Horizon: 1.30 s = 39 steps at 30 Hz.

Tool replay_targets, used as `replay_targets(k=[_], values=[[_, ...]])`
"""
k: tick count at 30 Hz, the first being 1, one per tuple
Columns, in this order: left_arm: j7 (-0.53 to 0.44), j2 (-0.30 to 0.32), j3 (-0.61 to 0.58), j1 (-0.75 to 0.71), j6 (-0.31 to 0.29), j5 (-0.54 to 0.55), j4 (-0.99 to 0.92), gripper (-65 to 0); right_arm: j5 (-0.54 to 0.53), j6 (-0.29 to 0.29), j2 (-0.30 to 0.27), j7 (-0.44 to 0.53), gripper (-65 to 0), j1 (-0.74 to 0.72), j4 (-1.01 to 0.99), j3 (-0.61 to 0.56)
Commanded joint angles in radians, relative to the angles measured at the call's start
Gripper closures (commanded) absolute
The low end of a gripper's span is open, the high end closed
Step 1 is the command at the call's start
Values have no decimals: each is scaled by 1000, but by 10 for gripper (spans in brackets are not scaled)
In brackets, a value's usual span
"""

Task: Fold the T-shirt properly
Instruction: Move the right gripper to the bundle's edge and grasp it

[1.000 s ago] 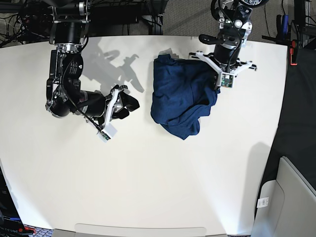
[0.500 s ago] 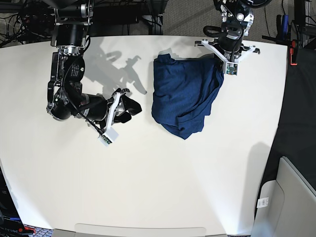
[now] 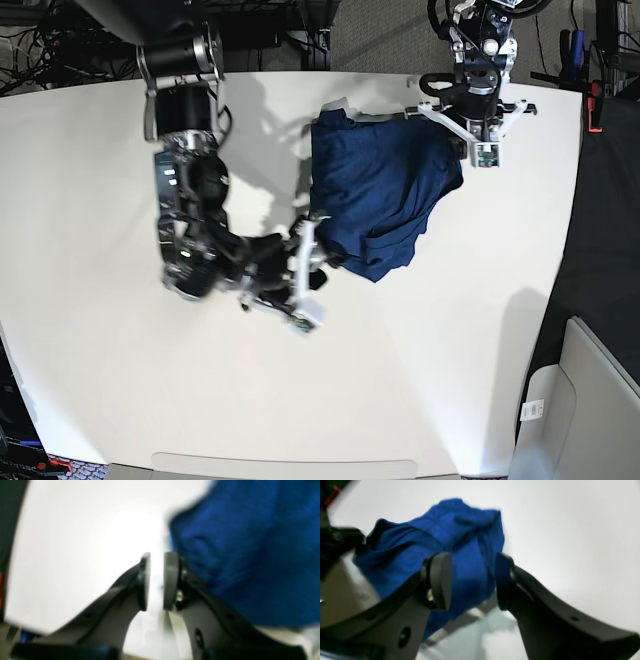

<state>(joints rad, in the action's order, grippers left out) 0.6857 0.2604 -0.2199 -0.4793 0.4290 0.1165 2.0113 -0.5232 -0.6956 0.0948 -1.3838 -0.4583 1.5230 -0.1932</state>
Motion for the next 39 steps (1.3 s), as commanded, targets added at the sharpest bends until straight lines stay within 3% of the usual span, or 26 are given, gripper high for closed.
replay_targets(k=[1,6,17,27,39], values=[[-14,4,0,-3,18,-7,19,-123,11,-3,21,19,-258,-41,15,-42],[-16,4,0,-5,54,-7,19,-147,122,-3,32,19,-259,-110,-28,-248],[-16,4,-3,-5,55,-7,19,-146,147,-3,-7,151,-260,-207,-206,-447],[-17,4,-5,-3,52,-7,19,-146,301,-3,20,185,-258,-199,-244,-460],[-17,4,-6,-3,51,-7,19,-146,308,-3,46,269,-249,-204,-368,-460]])
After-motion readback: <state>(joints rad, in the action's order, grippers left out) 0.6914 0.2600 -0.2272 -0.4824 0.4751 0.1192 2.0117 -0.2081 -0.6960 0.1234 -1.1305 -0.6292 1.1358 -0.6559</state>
